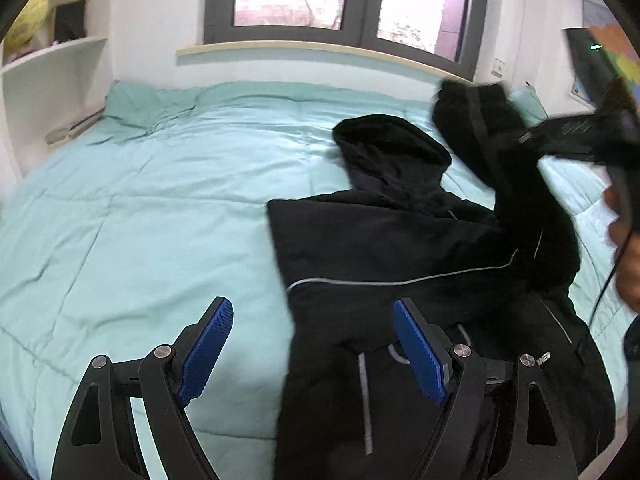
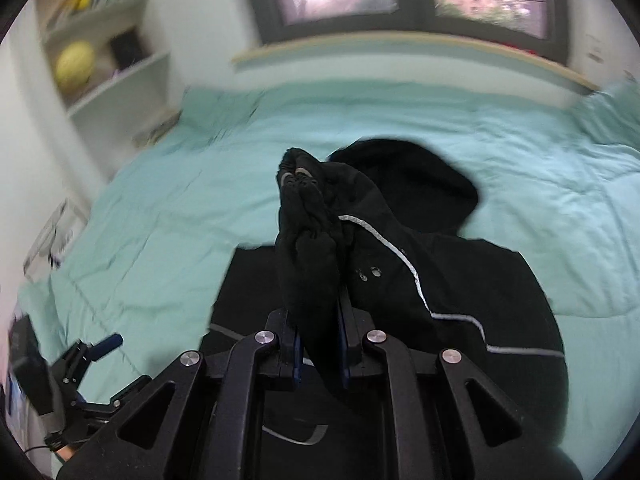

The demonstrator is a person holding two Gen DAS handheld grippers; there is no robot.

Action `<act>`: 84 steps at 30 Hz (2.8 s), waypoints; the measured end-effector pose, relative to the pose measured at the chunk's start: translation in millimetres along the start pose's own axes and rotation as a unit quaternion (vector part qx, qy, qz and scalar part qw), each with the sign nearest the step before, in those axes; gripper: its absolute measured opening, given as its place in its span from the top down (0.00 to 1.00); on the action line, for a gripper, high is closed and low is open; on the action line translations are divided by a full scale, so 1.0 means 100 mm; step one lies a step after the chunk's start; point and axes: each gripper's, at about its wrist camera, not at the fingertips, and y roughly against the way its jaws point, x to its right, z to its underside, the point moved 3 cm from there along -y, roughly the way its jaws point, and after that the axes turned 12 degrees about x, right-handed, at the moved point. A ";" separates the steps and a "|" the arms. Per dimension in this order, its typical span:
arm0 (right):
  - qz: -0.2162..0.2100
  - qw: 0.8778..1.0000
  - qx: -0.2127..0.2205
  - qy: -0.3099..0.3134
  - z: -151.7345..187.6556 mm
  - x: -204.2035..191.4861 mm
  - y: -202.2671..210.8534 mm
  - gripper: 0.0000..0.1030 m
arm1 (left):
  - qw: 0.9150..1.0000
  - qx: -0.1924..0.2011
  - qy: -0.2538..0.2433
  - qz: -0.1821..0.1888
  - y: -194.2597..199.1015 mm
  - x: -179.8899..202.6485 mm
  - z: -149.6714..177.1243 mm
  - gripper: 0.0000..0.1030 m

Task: Fold large clothes

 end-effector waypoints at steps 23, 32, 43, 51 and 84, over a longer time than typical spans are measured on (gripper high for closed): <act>0.043 0.998 -0.042 0.028 0.66 0.36 -0.15 0.41 | 0.986 -0.069 0.116 0.095 -0.65 -0.27 0.01 0.19; 0.142 0.984 -0.080 -0.075 1.21 1.95 0.06 0.41 | 0.975 -0.157 0.115 0.111 -1.77 0.34 0.09 0.72; 0.140 0.981 -0.089 -0.098 1.36 2.30 -0.13 0.41 | 0.965 -0.151 0.177 0.123 -1.42 -0.04 0.21 0.80; 0.175 0.974 -0.114 -0.090 1.71 2.46 -0.51 0.23 | 0.944 -0.168 0.224 0.175 -1.56 -0.20 0.45 0.74; 0.094 0.991 -0.080 -0.055 1.33 1.60 -0.17 0.23 | 0.987 -0.124 0.037 0.093 -1.35 0.72 0.13 0.45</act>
